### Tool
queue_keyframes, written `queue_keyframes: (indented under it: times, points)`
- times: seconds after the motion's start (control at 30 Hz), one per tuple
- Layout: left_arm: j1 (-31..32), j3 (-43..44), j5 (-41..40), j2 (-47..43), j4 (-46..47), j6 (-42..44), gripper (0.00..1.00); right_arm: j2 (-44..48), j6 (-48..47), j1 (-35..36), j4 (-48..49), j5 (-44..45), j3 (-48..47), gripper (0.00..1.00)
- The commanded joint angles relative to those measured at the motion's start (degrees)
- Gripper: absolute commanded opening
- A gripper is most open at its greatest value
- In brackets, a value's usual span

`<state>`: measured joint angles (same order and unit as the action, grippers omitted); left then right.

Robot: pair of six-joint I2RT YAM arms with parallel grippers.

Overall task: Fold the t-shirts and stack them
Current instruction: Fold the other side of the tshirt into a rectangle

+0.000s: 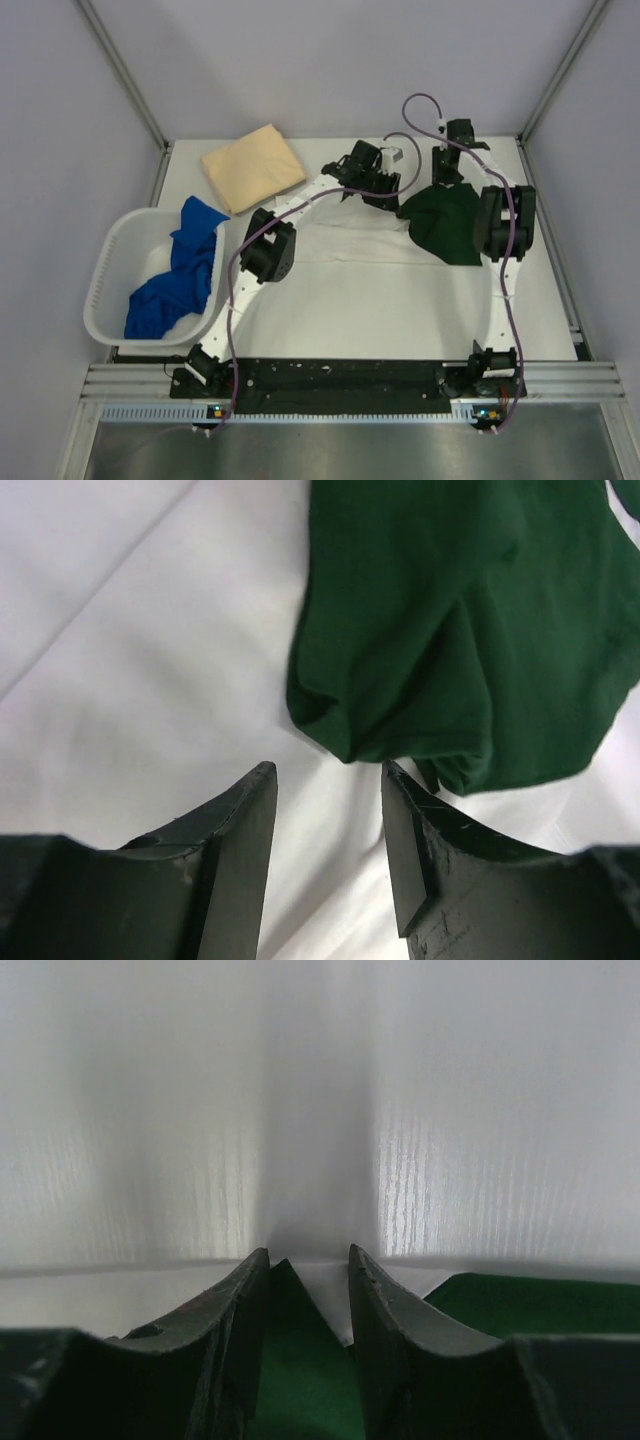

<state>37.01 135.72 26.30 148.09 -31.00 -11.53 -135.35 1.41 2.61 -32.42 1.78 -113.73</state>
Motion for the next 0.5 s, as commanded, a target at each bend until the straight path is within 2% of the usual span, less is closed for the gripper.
queue_keyframes:
  times: [0.0,0.37,0.47]
  points:
    - [0.3,3.2,-2.7,1.4,4.5,-4.4,0.5,-0.2,-1.1,-0.1,0.2,-3.8,-4.0,0.35]
    - [1.1,4.4,-1.3,5.1,7.1,-6.9,0.46,-1.6,1.5,-0.2,0.7,-10.3,-5.5,0.33]
    - [1.1,4.8,-2.6,5.6,7.0,-6.8,0.38,-1.6,1.5,-0.2,0.5,-7.7,-4.8,0.32]
